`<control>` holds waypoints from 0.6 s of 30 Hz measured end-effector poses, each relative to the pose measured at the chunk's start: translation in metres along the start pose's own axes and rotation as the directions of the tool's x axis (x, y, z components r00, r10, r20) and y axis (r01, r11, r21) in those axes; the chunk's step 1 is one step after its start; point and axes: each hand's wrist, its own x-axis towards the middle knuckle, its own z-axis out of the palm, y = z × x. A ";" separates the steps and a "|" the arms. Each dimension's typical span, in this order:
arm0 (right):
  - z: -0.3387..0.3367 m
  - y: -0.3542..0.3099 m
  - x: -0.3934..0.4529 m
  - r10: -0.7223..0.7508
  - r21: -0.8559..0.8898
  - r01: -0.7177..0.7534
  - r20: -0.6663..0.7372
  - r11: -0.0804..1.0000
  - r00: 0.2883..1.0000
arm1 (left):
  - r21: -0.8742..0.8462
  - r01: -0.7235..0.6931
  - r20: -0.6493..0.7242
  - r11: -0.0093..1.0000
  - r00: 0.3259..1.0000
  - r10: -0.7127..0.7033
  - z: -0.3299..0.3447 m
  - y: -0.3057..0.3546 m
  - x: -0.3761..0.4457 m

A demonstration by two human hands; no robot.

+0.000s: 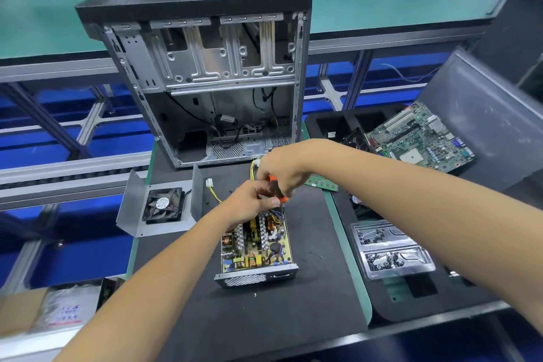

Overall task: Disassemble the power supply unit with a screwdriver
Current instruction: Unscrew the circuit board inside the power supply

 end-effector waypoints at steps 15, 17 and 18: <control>0.000 0.001 -0.002 0.104 -0.021 -0.104 -0.007 0.994 0.995 | -0.047 -0.013 -0.007 0.999 1.000 0.013 0.003 0.006 0.002; 0.000 0.003 -0.002 0.064 -0.103 -0.064 0.004 0.993 0.998 | -0.043 0.002 0.006 0.999 1.000 -0.002 0.003 0.004 0.002; 0.000 0.003 -0.001 0.037 -0.145 -0.038 -0.008 0.989 0.999 | -0.037 0.005 0.005 0.999 1.000 -0.005 0.003 0.004 0.002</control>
